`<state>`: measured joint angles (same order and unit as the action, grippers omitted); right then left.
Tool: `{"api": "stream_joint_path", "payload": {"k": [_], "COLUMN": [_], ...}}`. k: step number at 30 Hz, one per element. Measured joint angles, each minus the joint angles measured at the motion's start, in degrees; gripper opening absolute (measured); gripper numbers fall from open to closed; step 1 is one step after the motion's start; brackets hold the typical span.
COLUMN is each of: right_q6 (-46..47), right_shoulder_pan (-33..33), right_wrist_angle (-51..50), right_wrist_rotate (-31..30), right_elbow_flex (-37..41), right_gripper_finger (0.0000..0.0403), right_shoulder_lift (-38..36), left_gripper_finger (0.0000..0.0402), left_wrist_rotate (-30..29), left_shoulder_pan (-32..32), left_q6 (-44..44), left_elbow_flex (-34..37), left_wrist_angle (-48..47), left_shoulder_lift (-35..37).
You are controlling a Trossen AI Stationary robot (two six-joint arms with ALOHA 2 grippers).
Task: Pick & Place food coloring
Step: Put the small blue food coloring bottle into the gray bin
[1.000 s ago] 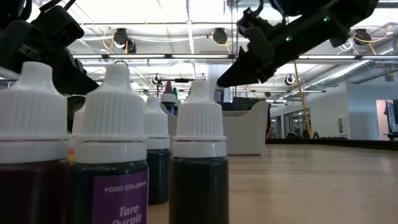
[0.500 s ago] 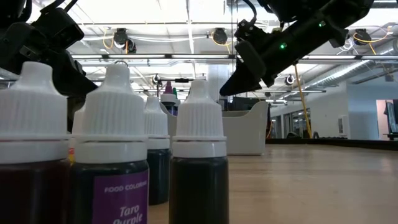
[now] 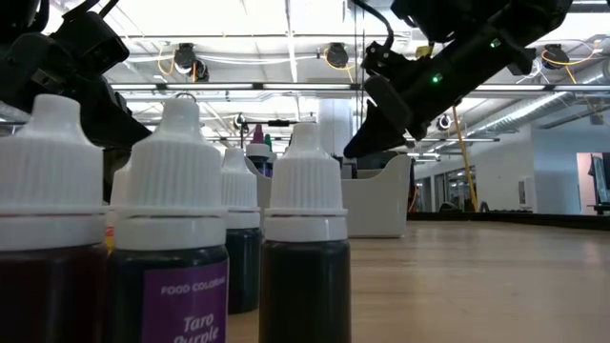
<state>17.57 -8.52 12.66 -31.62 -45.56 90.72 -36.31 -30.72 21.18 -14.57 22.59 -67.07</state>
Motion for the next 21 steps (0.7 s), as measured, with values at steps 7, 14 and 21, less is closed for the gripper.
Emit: {"api": "stream_joint_path", "payload": {"k": [7,14,21], "right_q6": [1.7,1.9,0.0], "right_shoulder_pan": [1.4,1.4,1.6], "right_wrist_angle": [-0.8,0.0,7.5], "right_wrist_rotate": [0.1,0.1,1.4], "right_elbow_flex": [0.2,2.2,5.7], "right_gripper_finger": [0.0045,0.0045,0.0045], "right_shoulder_lift": [0.0,0.0,0.0], "left_gripper_finger": [0.0021,0.0021,0.0021], "left_wrist_rotate": [0.0,-0.2,-0.3], "left_shoulder_pan": [0.0,0.0,0.0], "left_q6": [0.5,0.5,0.5], "left_elbow_flex": [0.0,0.0,0.0], "left_wrist_angle": [0.0,0.0,0.0], "left_shoulder_lift": [0.0,0.0,0.0]}}
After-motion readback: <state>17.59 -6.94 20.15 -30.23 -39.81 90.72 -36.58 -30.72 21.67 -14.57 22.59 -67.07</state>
